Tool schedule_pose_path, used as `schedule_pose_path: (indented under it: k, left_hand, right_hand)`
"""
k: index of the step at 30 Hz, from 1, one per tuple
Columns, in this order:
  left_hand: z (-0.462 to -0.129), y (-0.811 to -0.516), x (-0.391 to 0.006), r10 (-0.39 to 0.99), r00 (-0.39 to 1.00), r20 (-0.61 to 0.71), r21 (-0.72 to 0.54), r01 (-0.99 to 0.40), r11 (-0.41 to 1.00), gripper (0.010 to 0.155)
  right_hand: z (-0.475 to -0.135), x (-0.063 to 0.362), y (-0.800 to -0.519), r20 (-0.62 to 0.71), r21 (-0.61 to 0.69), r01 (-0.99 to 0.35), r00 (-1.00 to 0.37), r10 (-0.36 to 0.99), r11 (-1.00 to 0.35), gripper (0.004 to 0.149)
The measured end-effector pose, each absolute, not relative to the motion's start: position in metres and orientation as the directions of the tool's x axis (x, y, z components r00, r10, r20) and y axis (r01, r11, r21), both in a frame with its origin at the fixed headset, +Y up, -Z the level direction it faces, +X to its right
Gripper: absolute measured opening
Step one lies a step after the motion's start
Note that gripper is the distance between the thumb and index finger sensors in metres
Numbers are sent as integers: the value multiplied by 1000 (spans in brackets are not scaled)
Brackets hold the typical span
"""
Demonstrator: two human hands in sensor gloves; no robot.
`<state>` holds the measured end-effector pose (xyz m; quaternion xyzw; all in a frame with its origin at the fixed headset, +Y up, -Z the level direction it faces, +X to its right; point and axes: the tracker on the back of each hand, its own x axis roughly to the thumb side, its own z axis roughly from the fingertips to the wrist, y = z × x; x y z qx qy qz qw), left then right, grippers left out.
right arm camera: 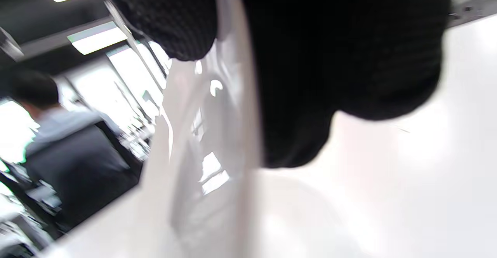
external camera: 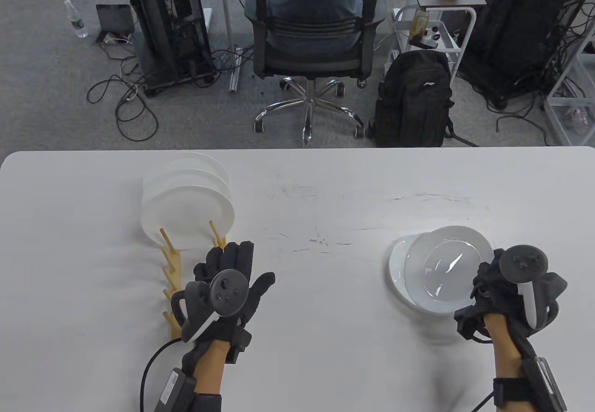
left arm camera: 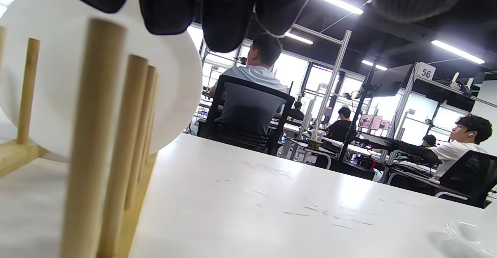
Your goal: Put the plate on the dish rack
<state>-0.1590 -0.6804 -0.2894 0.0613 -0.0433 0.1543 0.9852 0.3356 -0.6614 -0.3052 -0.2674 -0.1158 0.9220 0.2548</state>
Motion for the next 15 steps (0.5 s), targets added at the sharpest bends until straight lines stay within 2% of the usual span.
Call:
schedule_pose_path:
  k: [2,4,6,7,8,11,13,15]
  left_hand:
    - [-289,-681,-158,300,948,110,103,-311,945,80]
    - [-289,-681,-156,296,949,112,99,-307,947,79]
    - [-287,-681,-152,292,949,122,104,-305,947,79]
    - [-287,-681,-150,296,946,129,102,-310,945,80]
    - [-286,-681,-148,306,942,138,100,-320,942,80]
    - [-285,-681,-142,363,914,185,94,-384,919,79]
    - [-284,-682,-136,438,869,231,45,-459,887,78]
    - [-282,-685,-130,558,790,254,-29,-571,821,80]
  right_hand:
    - [-298,327,-654,-370,-396,-402,-753,544,-826,54]
    - [-298,324,-652,-302,-413,-508,-706,640,-755,57]
    - [-302,325,-661,-268,-317,-747,-521,810,-585,61]
    - [-305,324,-670,-264,-263,-854,-384,885,-449,62]
    - [-307,323,-678,-250,-216,-916,-283,926,-338,61]
    - [-314,311,-706,-316,-122,-992,15,949,-24,60]
    - [-314,297,-718,-379,-34,-992,125,917,122,58]
    - [-314,281,-725,-399,36,-979,168,901,199,58]
